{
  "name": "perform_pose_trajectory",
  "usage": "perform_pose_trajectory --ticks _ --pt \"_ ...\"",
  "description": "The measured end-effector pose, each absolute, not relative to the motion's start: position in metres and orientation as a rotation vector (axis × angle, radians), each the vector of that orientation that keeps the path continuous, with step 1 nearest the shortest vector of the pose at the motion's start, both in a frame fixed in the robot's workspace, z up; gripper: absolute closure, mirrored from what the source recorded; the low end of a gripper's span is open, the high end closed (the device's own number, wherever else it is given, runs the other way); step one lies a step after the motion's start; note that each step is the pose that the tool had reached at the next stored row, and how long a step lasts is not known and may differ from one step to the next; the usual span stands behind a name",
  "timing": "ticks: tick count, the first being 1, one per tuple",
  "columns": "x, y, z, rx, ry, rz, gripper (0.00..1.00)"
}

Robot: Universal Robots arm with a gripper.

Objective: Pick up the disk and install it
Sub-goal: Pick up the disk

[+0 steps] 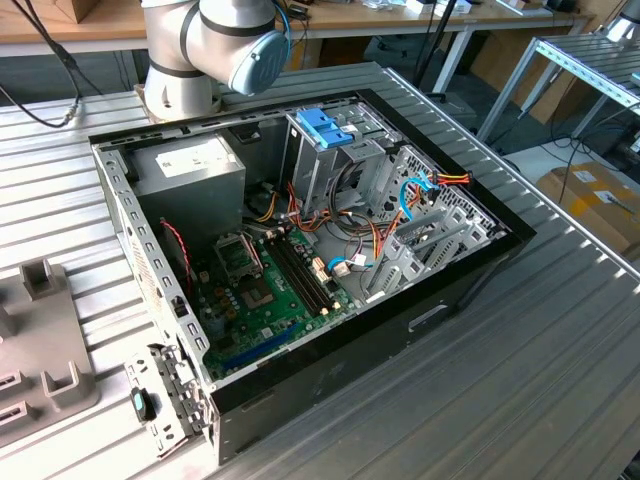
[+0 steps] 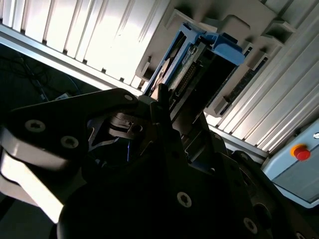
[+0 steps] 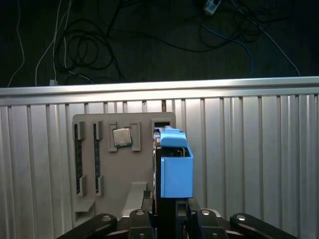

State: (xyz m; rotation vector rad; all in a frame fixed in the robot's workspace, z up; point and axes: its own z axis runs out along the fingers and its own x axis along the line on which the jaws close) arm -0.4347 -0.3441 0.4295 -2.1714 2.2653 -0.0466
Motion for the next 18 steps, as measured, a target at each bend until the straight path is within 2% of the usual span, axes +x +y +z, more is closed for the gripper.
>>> perform_pose_trajectory --ticks 10,18 --pt "-0.435 -0.344 0.432 -2.172 2.266 -0.047 0.65" --pt "-0.435 -0.344 0.452 -2.172 2.265 -0.047 0.65"
